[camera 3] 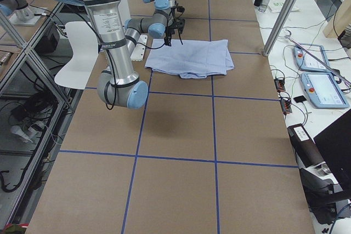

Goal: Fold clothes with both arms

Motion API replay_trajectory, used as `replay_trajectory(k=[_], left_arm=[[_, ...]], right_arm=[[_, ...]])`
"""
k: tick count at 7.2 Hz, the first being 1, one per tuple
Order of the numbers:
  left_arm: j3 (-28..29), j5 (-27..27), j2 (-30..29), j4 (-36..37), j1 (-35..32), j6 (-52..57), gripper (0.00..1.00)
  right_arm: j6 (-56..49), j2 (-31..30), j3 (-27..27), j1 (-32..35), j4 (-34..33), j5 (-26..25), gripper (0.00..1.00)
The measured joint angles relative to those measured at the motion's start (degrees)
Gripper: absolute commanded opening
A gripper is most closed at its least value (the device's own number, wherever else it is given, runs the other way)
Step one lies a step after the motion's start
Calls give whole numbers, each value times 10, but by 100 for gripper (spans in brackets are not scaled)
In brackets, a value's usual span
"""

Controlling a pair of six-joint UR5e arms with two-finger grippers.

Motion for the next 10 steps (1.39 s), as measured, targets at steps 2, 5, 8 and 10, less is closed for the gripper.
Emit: replay_trajectory(k=[2,5,8,10], left_arm=[[-1,23,0,24,46,-25,93],[0,27,1,66,65,-33,88],[2,27,2,83,73,-34,85],[5,27,2,84,85,-34,80]], right_arm=[[3,1,0,0,0,0,100],[4,2,-1,0,0,0,100],[6,0,-1,0,0,0,100],[7,-1,-1,0,0,0,100]])
